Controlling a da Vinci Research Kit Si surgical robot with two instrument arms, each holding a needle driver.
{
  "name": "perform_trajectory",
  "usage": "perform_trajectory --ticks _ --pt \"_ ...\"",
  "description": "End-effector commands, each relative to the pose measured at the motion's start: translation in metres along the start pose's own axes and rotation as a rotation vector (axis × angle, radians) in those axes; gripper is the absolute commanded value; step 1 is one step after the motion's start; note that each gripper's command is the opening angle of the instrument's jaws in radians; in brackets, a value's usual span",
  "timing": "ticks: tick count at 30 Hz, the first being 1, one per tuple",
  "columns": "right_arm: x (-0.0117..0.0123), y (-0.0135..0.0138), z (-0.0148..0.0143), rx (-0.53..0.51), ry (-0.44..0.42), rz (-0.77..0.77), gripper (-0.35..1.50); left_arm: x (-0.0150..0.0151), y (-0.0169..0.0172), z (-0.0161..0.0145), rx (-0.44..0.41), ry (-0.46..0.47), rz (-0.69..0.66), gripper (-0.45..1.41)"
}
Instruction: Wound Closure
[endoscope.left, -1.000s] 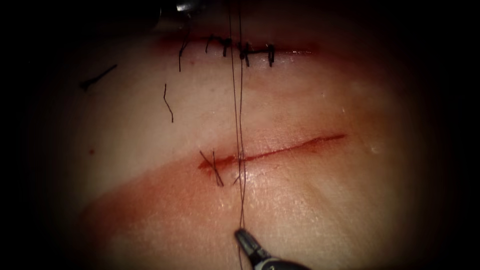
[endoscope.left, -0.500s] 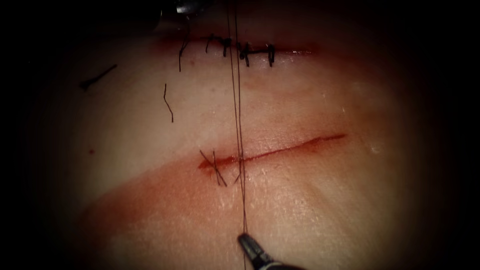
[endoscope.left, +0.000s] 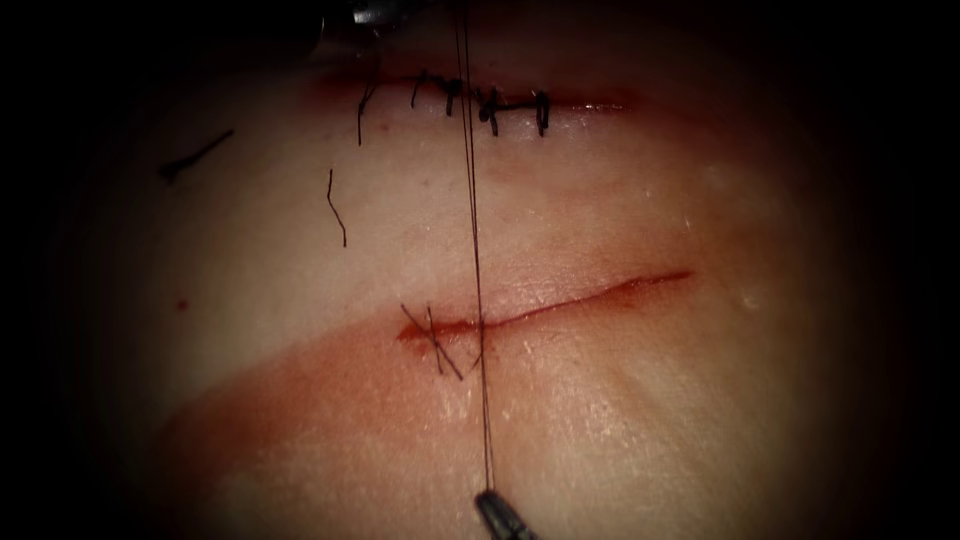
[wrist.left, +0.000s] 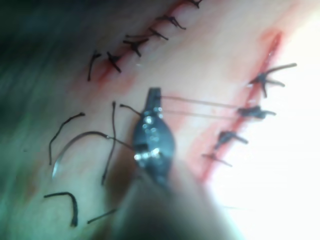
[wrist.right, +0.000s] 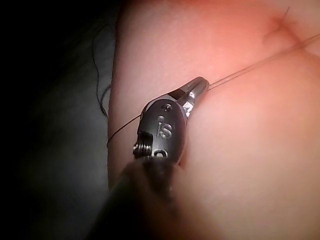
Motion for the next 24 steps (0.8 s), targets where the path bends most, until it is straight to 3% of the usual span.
perform_trajectory --ticks 1,6,7,8,9,11,12,14,18,24 --pt "-0.0006 -0.0009 -0.0002 0.003 -0.001 0.013 -0.35 -0.0002 0.0001 0.0006 -0.006 0.004 0.001 -0.45" --pt "0.0001 -0.0006 0.0 0.002 0.008 0.043 -0.32 0.0006 0.001 -0.0002 -0.028 0.012 -0.01 -0.45" --pt "0.0005 -0.0003 0.0 0.0 0.017 0.046 0.19 0.0014 0.0014 -0.0007 -0.039 0.016 -0.021 -0.45" --pt "0.0006 -0.0003 0.0 0.0 0.019 0.048 0.39 0.0017 0.0016 -0.0009 -0.045 0.019 -0.026 -0.45" --pt "0.0009 -0.0001 -0.0001 -0.006 0.025 0.051 0.81 0.0028 0.002 -0.0017 -0.057 0.022 -0.033 -0.45" --pt "0.0011 -0.0001 -0.0001 -0.02 0.023 0.058 1.06 0.0038 0.0025 -0.0025 -0.067 0.035 -0.034 -0.45" --pt "0.0011 -0.0001 -0.0001 -0.02 0.023 0.058 1.06 0.0038 0.0025 -0.0025 -0.067 0.035 -0.034 -0.45" --pt "0.0011 0.0 -0.0007 -0.015 0.023 0.081 1.26 0.0062 0.0039 -0.0046 -0.093 0.059 -0.041 -0.45" --pt "0.0014 0.0 -0.0019 -0.008 0.022 0.103 1.4 0.0087 0.0063 -0.0074 -0.129 0.097 -0.047 -0.45" --pt "0.0026 0.0001 -0.0047 0.018 0.019 0.111 1.43 0.0119 0.0106 -0.0115 -0.174 0.153 -0.054 -0.45"
